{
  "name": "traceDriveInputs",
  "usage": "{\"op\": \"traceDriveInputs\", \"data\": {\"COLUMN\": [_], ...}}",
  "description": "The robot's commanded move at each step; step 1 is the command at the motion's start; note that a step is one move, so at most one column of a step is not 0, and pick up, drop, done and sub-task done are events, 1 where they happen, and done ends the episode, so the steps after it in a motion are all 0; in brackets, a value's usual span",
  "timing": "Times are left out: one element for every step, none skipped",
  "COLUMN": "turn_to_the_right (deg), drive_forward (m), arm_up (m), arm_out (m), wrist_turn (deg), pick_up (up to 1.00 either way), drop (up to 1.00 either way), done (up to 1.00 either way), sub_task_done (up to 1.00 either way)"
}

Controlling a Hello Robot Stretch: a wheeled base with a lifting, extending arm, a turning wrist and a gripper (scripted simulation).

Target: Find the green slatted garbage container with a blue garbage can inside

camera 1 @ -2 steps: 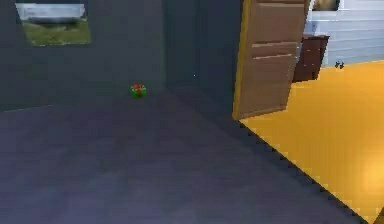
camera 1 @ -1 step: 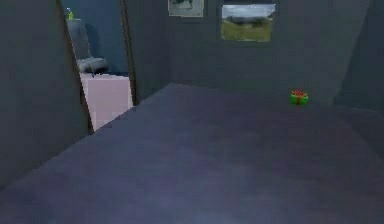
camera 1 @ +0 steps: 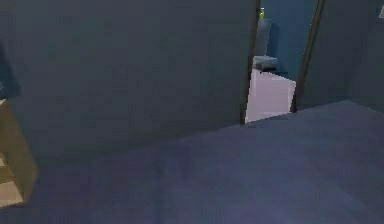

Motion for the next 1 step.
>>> {"op": "traceDriveInputs", "data": {"turn_to_the_right": [-21.0], "drive_forward": [0.00], "arm_up": [0.00], "arm_out": [0.00], "wrist_turn": [0.0], "pick_up": [0.00], "drop": [0.00], "done": [0.00], "sub_task_done": [0.00]}}
